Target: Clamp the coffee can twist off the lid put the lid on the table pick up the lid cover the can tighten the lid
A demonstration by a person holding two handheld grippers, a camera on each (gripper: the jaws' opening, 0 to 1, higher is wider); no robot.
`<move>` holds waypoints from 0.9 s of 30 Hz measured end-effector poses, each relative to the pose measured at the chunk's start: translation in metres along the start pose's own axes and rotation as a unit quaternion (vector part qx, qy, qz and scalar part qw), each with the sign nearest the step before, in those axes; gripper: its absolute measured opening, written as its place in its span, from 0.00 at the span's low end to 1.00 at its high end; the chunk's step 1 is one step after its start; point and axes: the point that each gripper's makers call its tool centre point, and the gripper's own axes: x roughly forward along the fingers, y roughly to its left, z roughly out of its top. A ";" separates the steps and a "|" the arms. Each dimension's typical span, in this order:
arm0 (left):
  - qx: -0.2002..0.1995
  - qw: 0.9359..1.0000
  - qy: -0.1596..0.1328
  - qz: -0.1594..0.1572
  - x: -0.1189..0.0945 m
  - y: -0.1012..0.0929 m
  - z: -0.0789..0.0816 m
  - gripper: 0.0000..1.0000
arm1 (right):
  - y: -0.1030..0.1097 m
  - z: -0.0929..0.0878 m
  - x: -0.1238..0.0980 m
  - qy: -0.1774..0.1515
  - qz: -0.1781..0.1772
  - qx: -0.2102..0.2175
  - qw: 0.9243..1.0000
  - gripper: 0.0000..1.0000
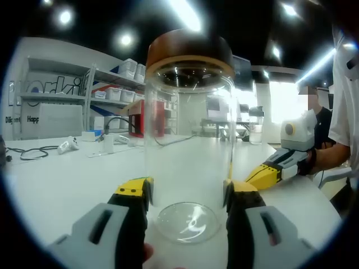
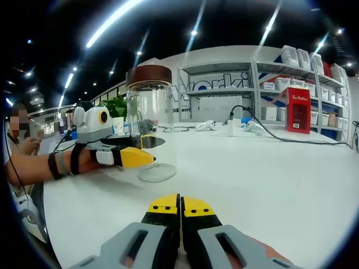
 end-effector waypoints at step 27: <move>-0.003 1.000 -0.005 -0.001 -0.003 0.001 0.000 0.46 | 0.011 0.006 -0.008 0.005 0.014 -0.009 1.000 0.00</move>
